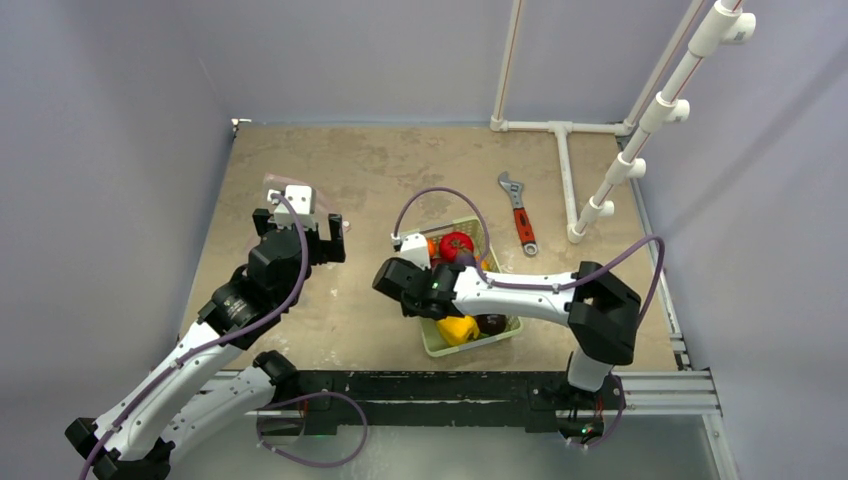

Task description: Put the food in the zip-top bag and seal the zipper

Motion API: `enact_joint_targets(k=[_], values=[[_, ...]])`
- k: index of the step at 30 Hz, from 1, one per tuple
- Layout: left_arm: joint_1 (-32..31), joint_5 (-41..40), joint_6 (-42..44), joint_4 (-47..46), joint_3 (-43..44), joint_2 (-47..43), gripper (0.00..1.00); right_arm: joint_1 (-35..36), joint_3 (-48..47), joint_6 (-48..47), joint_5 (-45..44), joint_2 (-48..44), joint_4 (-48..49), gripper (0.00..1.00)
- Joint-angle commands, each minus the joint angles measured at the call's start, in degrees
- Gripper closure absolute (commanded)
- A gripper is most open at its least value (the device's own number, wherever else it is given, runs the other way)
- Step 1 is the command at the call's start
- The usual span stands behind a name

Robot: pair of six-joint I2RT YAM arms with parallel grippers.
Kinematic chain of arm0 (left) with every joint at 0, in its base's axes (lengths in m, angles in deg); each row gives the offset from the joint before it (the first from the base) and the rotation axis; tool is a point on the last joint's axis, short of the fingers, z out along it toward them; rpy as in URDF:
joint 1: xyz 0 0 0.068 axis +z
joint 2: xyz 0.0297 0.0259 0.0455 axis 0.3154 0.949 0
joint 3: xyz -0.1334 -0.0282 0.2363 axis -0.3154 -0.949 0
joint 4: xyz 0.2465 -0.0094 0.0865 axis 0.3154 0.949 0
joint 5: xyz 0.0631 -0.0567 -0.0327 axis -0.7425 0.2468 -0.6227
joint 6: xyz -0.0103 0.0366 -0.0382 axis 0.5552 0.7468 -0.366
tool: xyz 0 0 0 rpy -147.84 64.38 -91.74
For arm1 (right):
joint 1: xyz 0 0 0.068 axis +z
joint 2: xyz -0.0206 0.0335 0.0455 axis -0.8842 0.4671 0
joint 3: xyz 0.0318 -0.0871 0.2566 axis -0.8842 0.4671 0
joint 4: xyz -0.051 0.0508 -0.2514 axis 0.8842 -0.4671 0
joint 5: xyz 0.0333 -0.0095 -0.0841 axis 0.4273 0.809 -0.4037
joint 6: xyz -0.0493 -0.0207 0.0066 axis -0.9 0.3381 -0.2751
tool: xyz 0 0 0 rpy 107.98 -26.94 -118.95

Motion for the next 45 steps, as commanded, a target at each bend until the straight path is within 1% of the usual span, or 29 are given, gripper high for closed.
enact_joint_targets(k=[1, 8, 13, 22, 26, 32, 35, 38, 45], values=[[0.09, -0.98, -0.45, -0.56, -0.16, -0.17, 0.01, -4.37, -1.45, -3.25, -5.05, -2.11, 0.06, 1.0], [0.12, -1.23, -0.41, -0.68, -0.19, 0.0, 0.01, -11.37, 1.09, -9.75, -4.64, -5.3, 5.53, 1.0], [0.12, -1.28, -0.33, -0.74, -0.12, 0.22, 0.01, -15.36, 2.07, -13.02, -3.7, -5.94, 9.24, 1.0], [0.12, -1.1, -0.32, -0.81, -0.28, 0.64, 0.01, -17.48, 2.38, -15.15, -1.98, -3.88, 13.5, 1.0], [0.12, -0.99, -0.28, -0.8, -0.27, 0.79, 0.01, -17.57, 1.71, -15.48, -2.19, -3.23, 13.41, 0.92], [0.12, -1.24, -0.32, -0.85, -0.28, 0.62, 0.01, -17.57, -0.49, -15.86, -3.17, -3.6, 11.81, 0.72], [0.07, -1.25, -0.29, -0.86, -0.23, 0.57, 0.01, -17.57, -1.79, -15.84, -3.68, -3.71, 10.81, 0.66], [0.12, -1.34, -0.3, -0.81, -0.24, 0.45, 0.01, -17.57, -3.96, -16.32, -3.59, -4.18, 10.09, 0.63], [0.12, -2.47, -0.41, -0.54, -0.07, 0.06, 0.02, -18.08, -10.74, -21.49, 1.18, -3.0, 12.75, 0.57]])
